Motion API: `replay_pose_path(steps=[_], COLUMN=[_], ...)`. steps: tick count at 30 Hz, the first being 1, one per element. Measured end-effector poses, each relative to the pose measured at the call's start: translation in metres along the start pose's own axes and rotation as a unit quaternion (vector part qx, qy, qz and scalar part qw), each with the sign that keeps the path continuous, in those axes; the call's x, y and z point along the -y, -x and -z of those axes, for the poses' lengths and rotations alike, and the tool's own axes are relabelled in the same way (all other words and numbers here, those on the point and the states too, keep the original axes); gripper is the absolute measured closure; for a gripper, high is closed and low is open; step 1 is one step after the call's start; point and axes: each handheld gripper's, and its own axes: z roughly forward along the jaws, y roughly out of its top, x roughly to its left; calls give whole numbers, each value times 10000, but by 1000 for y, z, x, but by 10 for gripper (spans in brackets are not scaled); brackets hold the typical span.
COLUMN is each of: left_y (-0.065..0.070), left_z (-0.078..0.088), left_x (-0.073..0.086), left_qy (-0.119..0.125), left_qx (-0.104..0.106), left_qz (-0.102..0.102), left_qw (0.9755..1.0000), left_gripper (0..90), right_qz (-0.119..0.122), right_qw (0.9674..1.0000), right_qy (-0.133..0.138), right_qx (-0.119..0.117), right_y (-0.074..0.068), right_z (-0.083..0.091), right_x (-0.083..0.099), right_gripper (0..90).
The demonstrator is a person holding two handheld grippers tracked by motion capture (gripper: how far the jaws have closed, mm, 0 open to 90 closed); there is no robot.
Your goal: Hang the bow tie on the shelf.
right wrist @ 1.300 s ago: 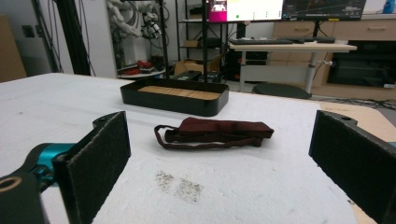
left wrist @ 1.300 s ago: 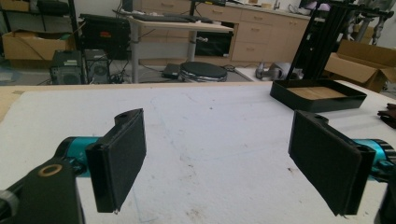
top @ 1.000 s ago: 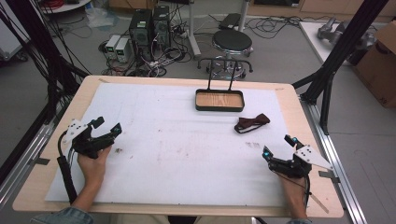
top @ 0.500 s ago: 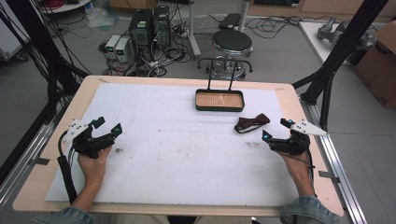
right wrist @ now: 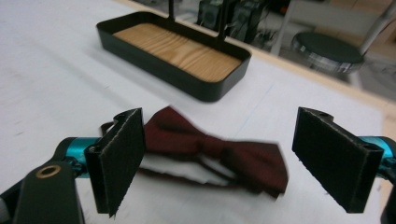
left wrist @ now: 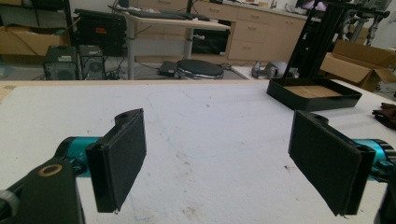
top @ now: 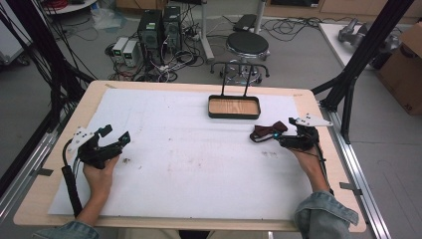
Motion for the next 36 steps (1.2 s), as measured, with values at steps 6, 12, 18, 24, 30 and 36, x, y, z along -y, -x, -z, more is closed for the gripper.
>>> replay_pose_path(steps=[6,12,18,24,30,36], left_y=[-1,-2,-3,-3,-3,-3], left_z=[0,0,0,0,0,0], left_x=[0,0,1,1,1,1], left_qy=[9,-9,-5,-21,-33,-43], left_qx=[14,23,34,47,44,43], left_qz=[67,88,126,116,123,123], left_qw=[10000,10000,9999,9999,9999,9999], left_gripper=[194,195,195,195,196,197], right_qz=[147,509,636,753,802,1029], right_qw=[9993,9961,9930,9901,9879,9843], right_qy=[-302,-714,-990,-1168,-1301,-1422], right_qx=[144,28,-62,-178,-246,-167], right_y=[8,6,12,10,9,3], right_z=[-26,-45,-49,-56,-58,-59], right_x=[-8,-9,-3,2,4,1], right_gripper=[200,290,355,433,561,738])
